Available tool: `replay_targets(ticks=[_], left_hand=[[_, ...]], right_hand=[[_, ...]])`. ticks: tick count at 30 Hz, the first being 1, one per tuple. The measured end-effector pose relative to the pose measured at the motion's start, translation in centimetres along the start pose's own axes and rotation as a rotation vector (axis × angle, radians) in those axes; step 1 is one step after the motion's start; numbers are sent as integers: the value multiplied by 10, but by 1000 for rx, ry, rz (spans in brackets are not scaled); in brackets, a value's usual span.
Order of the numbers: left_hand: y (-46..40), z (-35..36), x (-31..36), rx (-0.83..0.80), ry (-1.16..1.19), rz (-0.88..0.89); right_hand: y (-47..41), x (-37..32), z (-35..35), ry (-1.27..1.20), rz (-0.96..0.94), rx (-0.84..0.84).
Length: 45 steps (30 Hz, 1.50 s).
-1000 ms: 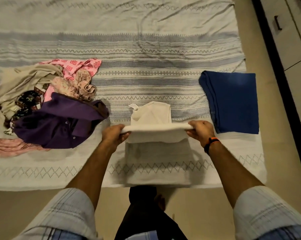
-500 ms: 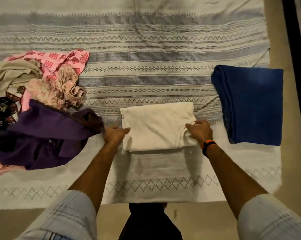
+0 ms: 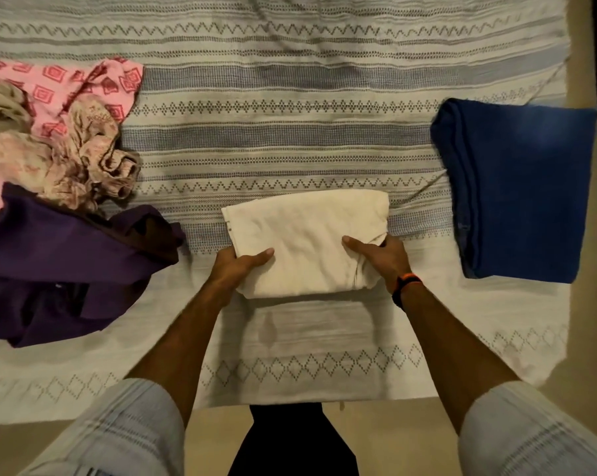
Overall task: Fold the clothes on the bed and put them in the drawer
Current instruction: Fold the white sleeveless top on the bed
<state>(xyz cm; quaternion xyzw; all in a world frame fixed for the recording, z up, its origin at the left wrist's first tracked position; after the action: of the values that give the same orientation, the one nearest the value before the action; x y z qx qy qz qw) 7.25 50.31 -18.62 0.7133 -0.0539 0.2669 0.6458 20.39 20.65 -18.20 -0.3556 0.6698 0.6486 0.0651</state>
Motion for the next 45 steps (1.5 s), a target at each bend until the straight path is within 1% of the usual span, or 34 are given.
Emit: replay_targets(ticks=[2, 4, 9, 18, 24, 28, 33, 38, 45], left_hand=[[-2, -1, 1, 21, -21, 21], [-2, -1, 2, 35, -18, 45], [12, 3, 10, 5, -1, 98], [54, 17, 23, -38, -6, 128], [90, 45, 66, -72, -23, 192], [99, 77, 105, -87, -37, 234], [96, 133, 155, -93, -42, 275], [69, 205, 213, -70, -58, 272], [18, 281, 289, -98, -37, 291]], right_hand=[[-1, 0, 11, -45, -13, -63], [-1, 3, 15, -68, -2, -83], [12, -3, 12, -77, -1, -77], [57, -23, -4, -86, -30, -94], [87, -57, -36, -118, -92, -100], [94, -91, -76, -87, -132, -69], [84, -134, -138, -117, -166, -47], [46, -182, -222, -103, -184, -39], [-20, -240, -298, -108, -214, -48]])
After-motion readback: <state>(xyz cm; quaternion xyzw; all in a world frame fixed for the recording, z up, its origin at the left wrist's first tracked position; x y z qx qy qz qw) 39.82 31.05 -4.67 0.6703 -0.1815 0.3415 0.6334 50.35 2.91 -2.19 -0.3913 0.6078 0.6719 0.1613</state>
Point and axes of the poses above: each hand's wrist, its own y-axis away from the middle knuckle, its own z-axis out of the palm, x = y × z, the point moved 10 cm from there along -y, towards the middle knuckle, and after that the axes turned 11 degrees about -x, right-handed, at the moved point
